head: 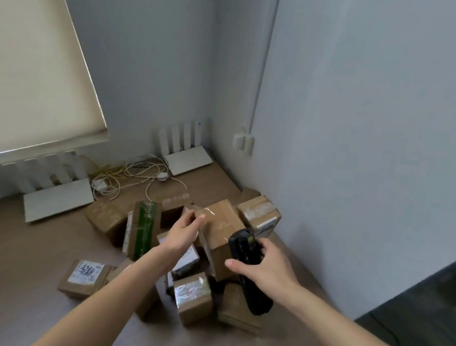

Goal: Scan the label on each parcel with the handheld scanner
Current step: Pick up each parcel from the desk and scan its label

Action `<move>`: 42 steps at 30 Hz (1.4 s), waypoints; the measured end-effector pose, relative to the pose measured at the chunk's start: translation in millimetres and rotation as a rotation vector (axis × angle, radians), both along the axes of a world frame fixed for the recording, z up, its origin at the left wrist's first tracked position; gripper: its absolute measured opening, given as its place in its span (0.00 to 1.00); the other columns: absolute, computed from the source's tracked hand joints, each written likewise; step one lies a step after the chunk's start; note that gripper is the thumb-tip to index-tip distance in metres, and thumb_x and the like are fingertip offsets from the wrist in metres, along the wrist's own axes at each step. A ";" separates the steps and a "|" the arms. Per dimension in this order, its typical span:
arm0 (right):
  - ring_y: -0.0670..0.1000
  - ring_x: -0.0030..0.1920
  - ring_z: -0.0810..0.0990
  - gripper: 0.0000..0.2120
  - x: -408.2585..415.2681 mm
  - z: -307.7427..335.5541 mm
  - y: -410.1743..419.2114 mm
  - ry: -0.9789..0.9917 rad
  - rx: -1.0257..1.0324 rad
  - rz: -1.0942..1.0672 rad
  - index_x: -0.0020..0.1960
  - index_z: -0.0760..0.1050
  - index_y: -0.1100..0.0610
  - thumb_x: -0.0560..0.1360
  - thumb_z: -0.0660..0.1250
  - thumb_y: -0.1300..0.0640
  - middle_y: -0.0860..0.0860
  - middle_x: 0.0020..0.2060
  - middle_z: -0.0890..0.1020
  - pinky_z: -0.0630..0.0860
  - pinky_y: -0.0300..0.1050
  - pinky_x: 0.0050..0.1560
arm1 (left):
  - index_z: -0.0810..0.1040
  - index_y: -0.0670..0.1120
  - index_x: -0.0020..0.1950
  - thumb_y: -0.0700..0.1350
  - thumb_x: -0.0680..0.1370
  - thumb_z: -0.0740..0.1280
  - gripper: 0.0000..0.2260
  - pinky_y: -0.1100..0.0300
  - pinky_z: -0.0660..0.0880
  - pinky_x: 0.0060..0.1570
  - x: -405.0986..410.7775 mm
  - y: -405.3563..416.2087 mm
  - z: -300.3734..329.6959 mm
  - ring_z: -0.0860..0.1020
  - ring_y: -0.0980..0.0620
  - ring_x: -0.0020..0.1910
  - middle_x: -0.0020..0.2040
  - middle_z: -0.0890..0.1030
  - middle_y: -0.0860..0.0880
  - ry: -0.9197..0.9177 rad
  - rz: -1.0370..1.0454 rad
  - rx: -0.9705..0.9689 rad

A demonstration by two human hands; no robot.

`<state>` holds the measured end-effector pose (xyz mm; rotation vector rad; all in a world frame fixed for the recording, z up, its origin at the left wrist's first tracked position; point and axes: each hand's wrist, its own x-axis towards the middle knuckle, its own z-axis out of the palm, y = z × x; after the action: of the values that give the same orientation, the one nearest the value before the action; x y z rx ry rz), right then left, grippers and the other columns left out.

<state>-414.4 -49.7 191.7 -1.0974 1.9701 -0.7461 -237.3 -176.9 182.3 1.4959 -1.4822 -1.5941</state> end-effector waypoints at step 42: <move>0.52 0.52 0.87 0.33 53.6 170.5 74.3 -0.354 -0.368 0.151 0.61 0.82 0.52 0.61 0.80 0.37 0.49 0.49 0.89 0.80 0.51 0.54 | 0.64 0.66 0.75 0.50 0.81 0.67 0.25 0.65 0.78 0.42 123.8 133.2 155.0 0.83 0.61 0.52 0.53 0.85 0.60 0.220 -0.130 -0.251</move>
<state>-360.8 24.5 362.1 -1.2123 1.4705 -1.1627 -113.5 -43.6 337.2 1.0697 -1.6097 -1.5234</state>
